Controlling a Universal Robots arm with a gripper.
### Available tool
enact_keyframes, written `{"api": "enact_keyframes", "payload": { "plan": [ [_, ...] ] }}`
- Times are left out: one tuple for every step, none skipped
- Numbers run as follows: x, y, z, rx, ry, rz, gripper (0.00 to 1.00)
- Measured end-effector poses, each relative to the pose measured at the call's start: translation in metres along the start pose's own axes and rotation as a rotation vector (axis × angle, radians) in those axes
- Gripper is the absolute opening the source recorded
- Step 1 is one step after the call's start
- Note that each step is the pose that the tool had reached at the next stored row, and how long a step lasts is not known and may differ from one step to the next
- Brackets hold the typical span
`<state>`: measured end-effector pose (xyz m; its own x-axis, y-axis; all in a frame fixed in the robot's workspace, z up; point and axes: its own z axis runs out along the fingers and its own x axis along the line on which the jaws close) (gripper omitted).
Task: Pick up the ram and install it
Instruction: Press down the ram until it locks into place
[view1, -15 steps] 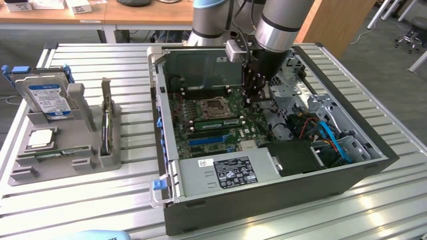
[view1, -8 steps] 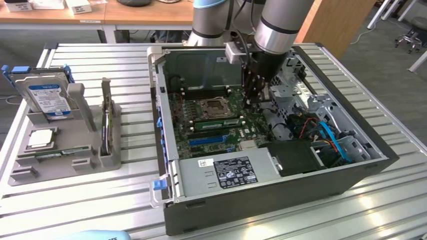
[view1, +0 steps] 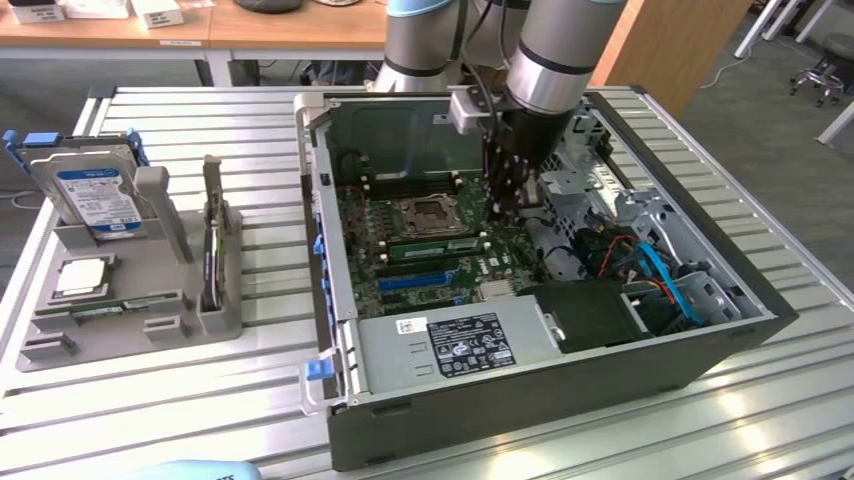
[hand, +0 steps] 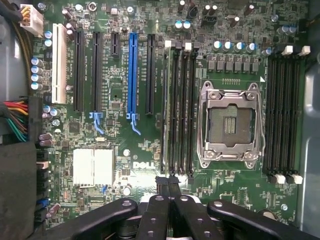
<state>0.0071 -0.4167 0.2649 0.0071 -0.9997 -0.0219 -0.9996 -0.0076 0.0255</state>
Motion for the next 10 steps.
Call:
{"api": "enact_keyframes", "payload": {
  "plan": [
    [0.0000,0.0000,0.0006,0.0010,0.0004,0.000,0.10],
    [0.0000,0.0000,0.0012,0.0021,0.0005,0.000,0.10],
    [0.0001,-0.0001,0.0013,0.0028,0.0008,0.000,0.10],
    [0.0001,0.0000,0.0013,0.0028,0.0008,0.000,0.10],
    [0.0001,0.0000,0.0013,0.0028,0.0009,0.000,0.10],
    [0.0000,0.0000,0.0014,0.0029,0.0007,0.000,0.10],
    [0.0000,0.0000,0.0015,0.0030,0.0006,0.000,0.10],
    [0.0000,0.0000,0.0015,0.0030,0.0006,0.000,0.10],
    [0.0000,0.0000,0.0015,0.0030,0.0005,0.000,0.10],
    [0.0000,0.0000,0.0015,0.0030,0.0006,0.000,0.10]
  ]
}}
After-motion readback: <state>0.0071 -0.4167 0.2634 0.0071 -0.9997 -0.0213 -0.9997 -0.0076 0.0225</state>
